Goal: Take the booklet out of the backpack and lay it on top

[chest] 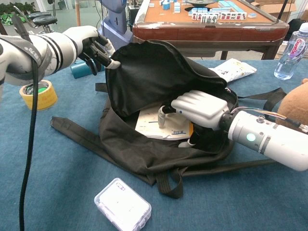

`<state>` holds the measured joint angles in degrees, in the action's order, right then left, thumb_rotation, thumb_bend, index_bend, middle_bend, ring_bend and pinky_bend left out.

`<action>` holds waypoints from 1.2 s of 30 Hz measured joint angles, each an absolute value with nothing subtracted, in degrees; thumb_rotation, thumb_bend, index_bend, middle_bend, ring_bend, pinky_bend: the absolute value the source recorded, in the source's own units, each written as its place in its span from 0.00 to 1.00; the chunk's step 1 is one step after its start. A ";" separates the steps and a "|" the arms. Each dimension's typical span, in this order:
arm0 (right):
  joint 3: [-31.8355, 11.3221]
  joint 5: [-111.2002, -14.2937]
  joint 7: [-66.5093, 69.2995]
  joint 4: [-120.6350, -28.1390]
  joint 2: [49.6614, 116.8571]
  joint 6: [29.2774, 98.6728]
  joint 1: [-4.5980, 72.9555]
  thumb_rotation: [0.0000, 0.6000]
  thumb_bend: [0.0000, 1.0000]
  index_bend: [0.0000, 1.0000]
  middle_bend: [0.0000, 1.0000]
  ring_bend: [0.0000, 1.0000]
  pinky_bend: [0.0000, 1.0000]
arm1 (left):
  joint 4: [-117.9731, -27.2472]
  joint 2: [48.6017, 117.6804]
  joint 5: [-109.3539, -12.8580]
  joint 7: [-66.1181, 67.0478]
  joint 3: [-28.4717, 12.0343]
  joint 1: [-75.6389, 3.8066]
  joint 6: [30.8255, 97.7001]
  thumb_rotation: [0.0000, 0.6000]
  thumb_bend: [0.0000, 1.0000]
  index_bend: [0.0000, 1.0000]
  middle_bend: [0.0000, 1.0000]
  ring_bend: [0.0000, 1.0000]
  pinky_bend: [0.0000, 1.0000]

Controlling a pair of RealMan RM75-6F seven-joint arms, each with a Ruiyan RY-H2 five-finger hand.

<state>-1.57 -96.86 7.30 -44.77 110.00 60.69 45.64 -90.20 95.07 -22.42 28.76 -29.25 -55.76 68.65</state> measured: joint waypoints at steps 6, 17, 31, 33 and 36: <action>-2.40 -95.53 7.36 -43.13 111.18 60.48 46.41 1.00 0.00 0.36 0.28 0.23 0.33 | -90.02 94.97 -22.19 28.58 -29.17 -55.71 68.52 1.00 0.37 0.64 0.67 0.65 0.53; -3.31 -93.95 6.40 -40.89 113.13 59.67 47.90 1.00 0.02 0.36 0.28 0.23 0.33 | -89.87 94.79 -22.17 28.42 -29.01 -55.72 68.48 1.00 0.37 0.64 0.67 0.65 0.53; -3.85 -92.64 5.27 -40.51 112.40 59.89 48.44 1.00 0.18 0.36 0.30 0.23 0.33 | -90.02 94.74 -22.58 28.24 -28.82 -55.80 68.62 1.00 0.37 0.63 0.67 0.65 0.53; -3.87 -92.60 5.09 -40.34 112.40 59.95 48.66 1.00 0.19 0.36 0.30 0.23 0.33 | -90.04 94.79 -22.59 28.23 -28.80 -55.83 68.64 1.00 0.37 0.63 0.66 0.65 0.53; -3.95 -92.56 5.19 -40.08 112.59 60.24 48.87 1.00 0.21 0.36 0.31 0.23 0.33 | -90.08 94.84 -22.69 28.18 -28.77 -55.87 68.65 1.00 0.37 0.63 0.66 0.65 0.53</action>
<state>-3.95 -92.56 5.19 -40.08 112.59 60.24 48.87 -90.08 94.84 -22.69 28.18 -28.77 -55.87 68.65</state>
